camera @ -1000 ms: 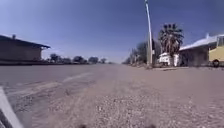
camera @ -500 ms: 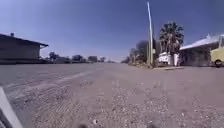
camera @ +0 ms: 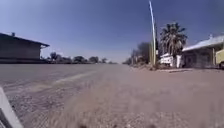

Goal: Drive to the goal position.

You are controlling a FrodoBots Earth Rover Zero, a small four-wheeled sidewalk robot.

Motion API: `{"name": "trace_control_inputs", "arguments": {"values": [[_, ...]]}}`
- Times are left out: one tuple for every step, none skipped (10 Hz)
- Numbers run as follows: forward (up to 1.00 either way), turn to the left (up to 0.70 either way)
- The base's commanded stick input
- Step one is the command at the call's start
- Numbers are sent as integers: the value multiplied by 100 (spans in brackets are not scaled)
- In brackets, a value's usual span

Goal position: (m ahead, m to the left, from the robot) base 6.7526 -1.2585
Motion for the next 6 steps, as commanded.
{"name": "trace_control_inputs", "arguments": {"values": [[70,0],[70,0],[70,0],[70,0],[70,0],[70,0]]}}
